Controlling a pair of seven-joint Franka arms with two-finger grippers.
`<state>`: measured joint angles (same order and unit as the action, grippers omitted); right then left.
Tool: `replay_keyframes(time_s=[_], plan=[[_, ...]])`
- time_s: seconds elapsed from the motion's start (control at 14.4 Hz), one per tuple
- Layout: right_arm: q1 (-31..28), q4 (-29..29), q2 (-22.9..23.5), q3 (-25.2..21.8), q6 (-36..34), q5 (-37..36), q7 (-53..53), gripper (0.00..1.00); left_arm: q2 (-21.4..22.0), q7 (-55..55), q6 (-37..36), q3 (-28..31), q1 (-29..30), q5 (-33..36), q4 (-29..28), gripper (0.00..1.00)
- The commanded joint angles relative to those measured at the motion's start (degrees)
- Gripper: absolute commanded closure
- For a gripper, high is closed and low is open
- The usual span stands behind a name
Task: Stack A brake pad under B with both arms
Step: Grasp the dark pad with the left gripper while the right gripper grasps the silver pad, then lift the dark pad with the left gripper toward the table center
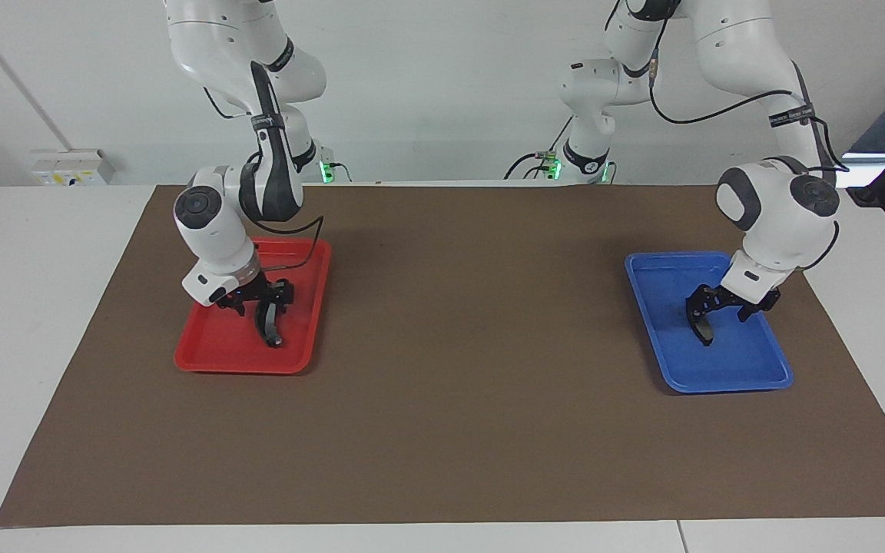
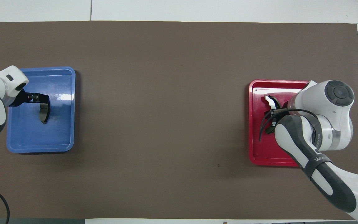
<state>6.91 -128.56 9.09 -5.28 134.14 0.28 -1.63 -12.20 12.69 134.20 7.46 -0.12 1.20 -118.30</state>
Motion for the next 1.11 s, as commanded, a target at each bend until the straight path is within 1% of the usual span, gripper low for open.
replay_keyframes(time_s=[0.0, 0.14, 0.28, 0.35, 0.42, 0.49, 0.56, 0.63, 0.7, 0.77, 0.84, 0.97, 1.04], plan=[[-0.3, -0.5, 0.0, 0.3, 1.0, 0.3, -1.3, 0.22, 0.5, 0.8, 4.7, -0.2, 0.5, 0.5, -4.2, 0.03], [-0.3, -0.5, 0.0, 0.4, 0.9, 0.3, -1.4, 0.27, 0.9, 0.7, 5.7, -0.2, 0.8, 0.5, -6.0, 0.03], [-0.3, -0.3, 0.0, 0.3, 0.5, 0.3, -1.4, 0.34, 1.6, 0.4, 7.5, -0.2, 0.7, 0.5, -8.0, 0.07], [-0.3, -0.2, 0.0, 0.4, 0.3, 0.3, -1.4, 0.42, 1.7, 0.3, 9.0, -0.2, 0.7, 0.5, -9.0, 0.08], [-0.3, 0.0, 0.0, 0.4, -0.4, 0.3, -1.7, 0.53, 1.8, 0.1, 10.1, -0.3, 0.7, 0.5, -9.7, 0.13], [-0.3, 0.3, -0.1, 0.3, -1.6, 0.3, -1.9, 0.67, 2.0, 0.1, 10.6, -0.3, 0.7, 0.5, -10.2, 0.18], [-0.2, 1.2, -0.2, 0.4, -2.7, 0.3, -1.8, 0.77, 2.1, 0.1, 10.5, -0.3, 0.7, 0.5, -10.4, 0.29], [-0.3, 2.3, -0.4, 0.3, -4.2, 0.3, -2.0, 0.85, 2.1, -0.1, 10.2, -0.3, 0.7, 0.5, -10.3, 0.54], [-0.3, 3.6, -0.7, 0.4, -6.1, 0.3, -2.0, 0.9, 2.1, -0.1, 10.1, -0.2, 0.8, 0.5, -10.2, 0.8], [-0.3, 5.7, -0.8, 0.3, -9.0, 0.3, -2.1, 0.94, 2.1, 0.0, 9.9, -0.2, 0.8, 0.5, -9.9, 0.93], [-0.3, 8.0, -1.4, 0.3, -12.0, 0.3, -2.0, 0.95, 2.0, -0.1, 9.7, -0.2, 0.7, 0.5, -9.6, 0.99], [-0.3, 12.7, -2.4, 0.4, -17.7, 0.3, -2.0, 0.95, 2.4, -0.1, 8.3, -0.3, 0.3, 0.5, -8.4, 0.99], [-0.3, 15.7, -2.8, 0.4, -21.3, 0.3, -2.0, 0.95, 3.3, -0.1, 5.9, -0.3, 0.0, 0.5, -7.3, 0.99]])
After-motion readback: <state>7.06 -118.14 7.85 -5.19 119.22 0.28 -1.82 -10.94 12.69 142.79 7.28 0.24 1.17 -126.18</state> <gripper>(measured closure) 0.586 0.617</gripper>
